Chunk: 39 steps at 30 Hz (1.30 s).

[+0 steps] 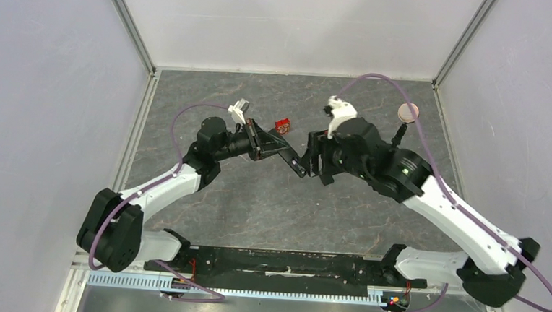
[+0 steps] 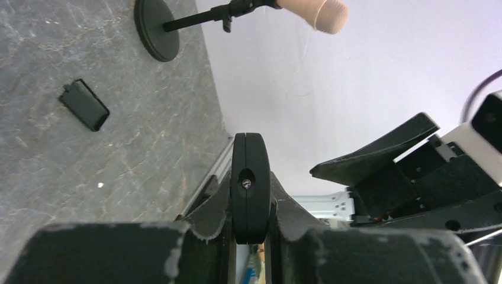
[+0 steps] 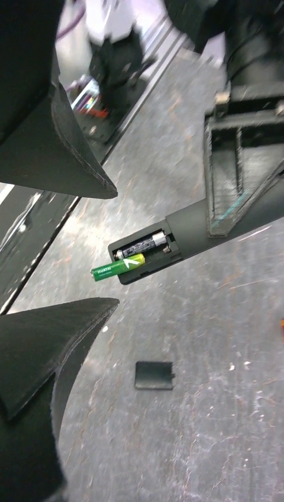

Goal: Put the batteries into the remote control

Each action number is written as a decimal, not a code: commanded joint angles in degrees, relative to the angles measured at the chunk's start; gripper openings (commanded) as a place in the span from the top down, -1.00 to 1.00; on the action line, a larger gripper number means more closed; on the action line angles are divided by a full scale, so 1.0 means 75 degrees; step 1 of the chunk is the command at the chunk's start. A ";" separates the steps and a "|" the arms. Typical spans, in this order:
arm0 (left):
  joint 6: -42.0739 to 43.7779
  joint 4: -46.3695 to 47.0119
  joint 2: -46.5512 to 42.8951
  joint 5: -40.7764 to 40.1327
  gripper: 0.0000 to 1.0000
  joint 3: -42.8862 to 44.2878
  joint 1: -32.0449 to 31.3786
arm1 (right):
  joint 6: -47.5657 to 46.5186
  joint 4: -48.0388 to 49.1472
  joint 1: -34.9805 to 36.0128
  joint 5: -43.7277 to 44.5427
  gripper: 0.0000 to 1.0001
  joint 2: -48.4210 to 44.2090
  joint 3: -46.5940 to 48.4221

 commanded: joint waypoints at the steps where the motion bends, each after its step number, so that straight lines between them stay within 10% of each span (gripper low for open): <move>1: -0.1398 0.1159 -0.0014 0.0032 0.96 -0.0034 0.0075 | 0.1522 0.2246 -0.0041 0.0608 -0.29 -0.1267 -0.0892; 39: -0.3862 0.1404 -0.1316 -0.1208 0.96 0.0282 0.0077 | 0.3060 0.5495 -0.0042 0.1591 -0.15 -0.3146 -0.3515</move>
